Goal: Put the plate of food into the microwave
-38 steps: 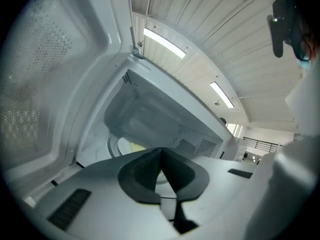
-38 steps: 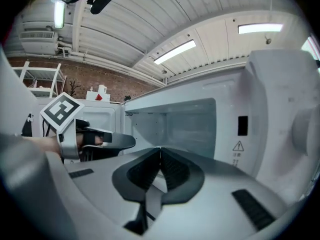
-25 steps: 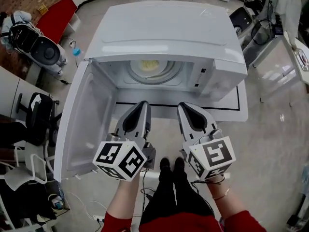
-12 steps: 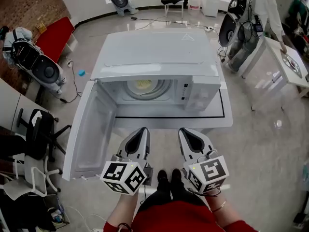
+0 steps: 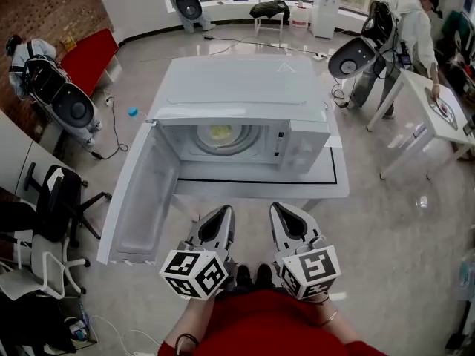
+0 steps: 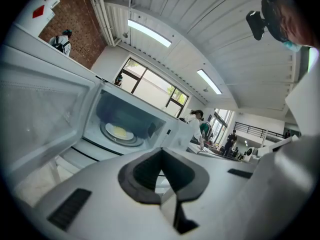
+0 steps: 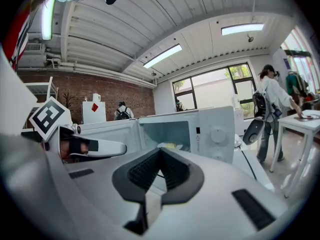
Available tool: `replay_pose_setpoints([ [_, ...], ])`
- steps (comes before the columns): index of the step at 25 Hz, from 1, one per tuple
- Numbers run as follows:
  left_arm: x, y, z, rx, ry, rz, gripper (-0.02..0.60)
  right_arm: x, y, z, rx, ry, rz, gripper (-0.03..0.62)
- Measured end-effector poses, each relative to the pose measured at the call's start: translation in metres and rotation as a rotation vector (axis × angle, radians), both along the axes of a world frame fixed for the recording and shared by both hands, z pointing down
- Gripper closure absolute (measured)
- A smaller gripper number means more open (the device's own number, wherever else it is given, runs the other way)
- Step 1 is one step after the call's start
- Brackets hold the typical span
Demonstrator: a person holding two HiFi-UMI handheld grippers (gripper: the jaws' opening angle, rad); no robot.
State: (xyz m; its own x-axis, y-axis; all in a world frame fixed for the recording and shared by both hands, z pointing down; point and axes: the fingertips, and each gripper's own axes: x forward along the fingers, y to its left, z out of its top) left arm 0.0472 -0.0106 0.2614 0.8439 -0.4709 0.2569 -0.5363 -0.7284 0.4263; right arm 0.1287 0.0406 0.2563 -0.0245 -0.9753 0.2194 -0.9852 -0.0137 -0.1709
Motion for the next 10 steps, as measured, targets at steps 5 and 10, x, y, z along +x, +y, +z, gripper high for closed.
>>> replay_pose_setpoints([
  [5, 0.004, -0.001, -0.007, 0.034, 0.001, 0.006, 0.572, 0.001, 0.001, -0.007, 0.019, 0.017, -0.001, 0.58],
  [10, 0.002, 0.006, -0.015, 0.068, -0.01, 0.016, 0.572, -0.001, 0.01, -0.01, 0.016, 0.026, 0.015, 0.58],
])
